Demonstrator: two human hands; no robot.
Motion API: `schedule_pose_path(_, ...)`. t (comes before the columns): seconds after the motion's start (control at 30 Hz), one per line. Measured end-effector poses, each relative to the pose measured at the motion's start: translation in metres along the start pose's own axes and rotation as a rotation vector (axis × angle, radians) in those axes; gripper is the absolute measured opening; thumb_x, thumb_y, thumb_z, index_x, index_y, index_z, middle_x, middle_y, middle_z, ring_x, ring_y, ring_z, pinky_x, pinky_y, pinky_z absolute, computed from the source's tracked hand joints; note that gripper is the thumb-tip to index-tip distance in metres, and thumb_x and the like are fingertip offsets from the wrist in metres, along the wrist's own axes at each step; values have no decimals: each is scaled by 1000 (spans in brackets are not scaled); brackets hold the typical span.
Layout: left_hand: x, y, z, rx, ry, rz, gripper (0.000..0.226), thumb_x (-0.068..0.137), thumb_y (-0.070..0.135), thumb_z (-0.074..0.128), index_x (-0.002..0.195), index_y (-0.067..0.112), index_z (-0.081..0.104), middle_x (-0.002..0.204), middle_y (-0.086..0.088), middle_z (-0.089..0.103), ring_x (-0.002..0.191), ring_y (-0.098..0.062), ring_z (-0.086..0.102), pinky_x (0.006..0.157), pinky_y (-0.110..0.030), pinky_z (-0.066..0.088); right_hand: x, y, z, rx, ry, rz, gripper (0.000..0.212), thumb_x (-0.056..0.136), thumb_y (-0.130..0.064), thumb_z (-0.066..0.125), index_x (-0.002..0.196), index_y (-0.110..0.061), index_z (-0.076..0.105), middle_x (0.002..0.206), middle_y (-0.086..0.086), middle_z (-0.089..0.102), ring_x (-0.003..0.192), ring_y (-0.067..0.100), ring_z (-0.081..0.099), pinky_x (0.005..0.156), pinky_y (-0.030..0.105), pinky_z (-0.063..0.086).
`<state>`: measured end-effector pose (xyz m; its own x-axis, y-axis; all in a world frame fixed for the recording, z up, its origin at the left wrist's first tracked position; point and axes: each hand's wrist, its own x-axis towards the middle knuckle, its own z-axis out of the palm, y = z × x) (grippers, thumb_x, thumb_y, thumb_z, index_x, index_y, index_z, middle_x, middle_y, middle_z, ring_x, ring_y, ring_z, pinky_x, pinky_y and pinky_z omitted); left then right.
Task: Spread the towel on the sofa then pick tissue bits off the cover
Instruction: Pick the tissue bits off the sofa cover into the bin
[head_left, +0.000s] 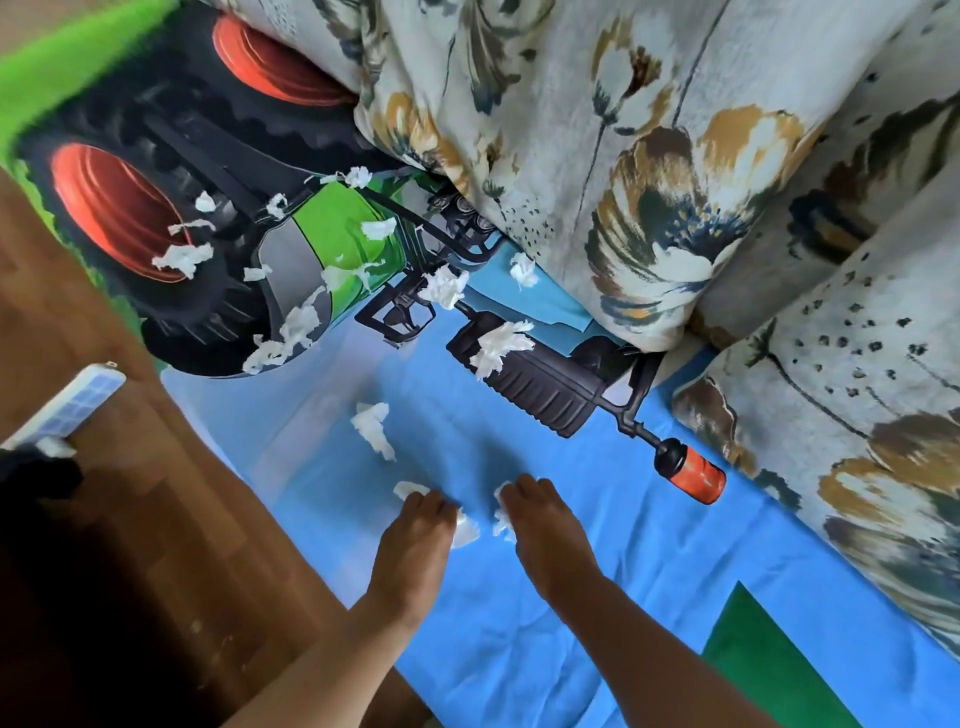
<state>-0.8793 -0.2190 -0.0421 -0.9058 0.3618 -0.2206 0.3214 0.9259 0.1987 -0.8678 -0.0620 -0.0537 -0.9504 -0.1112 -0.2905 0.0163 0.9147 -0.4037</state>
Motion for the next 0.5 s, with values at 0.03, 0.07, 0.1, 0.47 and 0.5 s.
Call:
schedule_pose_path(0.03, 0, 0, -1, 24, 9, 17, 40, 47, -12, 76, 76, 13, 70, 73, -3, 68, 70, -24, 66, 50, -27, 56, -2, 0, 1, -7, -2, -5, 50, 78, 9, 41, 122, -13, 43, 120, 6, 47, 110, 25, 43, 84, 34, 44)
schedule_pose_path(0.07, 1, -1, -3, 34, 15, 26, 39, 43, -11, 77, 70, 15, 68, 68, -1, 67, 66, -23, 65, 47, -25, 54, -3, 1, 1, -1, -9, -4, 49, 78, 9, 40, 121, -13, 44, 119, 6, 48, 110, 25, 44, 84, 33, 43)
schedule_pose_path(0.1, 2, -2, -6, 34, 19, 24, 37, 42, -11, 76, 65, 16, 67, 64, -1, 66, 65, -23, 64, 49, -24, 53, -3, 1, 1, 29, -19, 10, 47, 78, 10, 39, 119, -13, 45, 117, 6, 49, 108, 25, 44, 84, 33, 43)
schedule_pose_path(0.47, 28, -37, -54, -557, 269, -330, 16, 82, -1, 63, 77, 11, 72, 92, -8, 73, 94, -25, 64, 76, -29, 45, -6, 12, -32, 372, 288, 259, 23, 75, 12, 54, 90, -5, 57, 90, 9, 58, 83, 31, 53, 66, 29, 34)
schedule_pose_path(0.5, 34, -43, -60, -610, 290, -321, 22, 83, -2, 60, 69, 11, 70, 92, -7, 72, 100, -21, 63, 79, -31, 47, -2, 12, -35, 408, 311, 262, 19, 76, 12, 55, 84, -5, 57, 88, 9, 58, 80, 31, 53, 65, 30, 36)
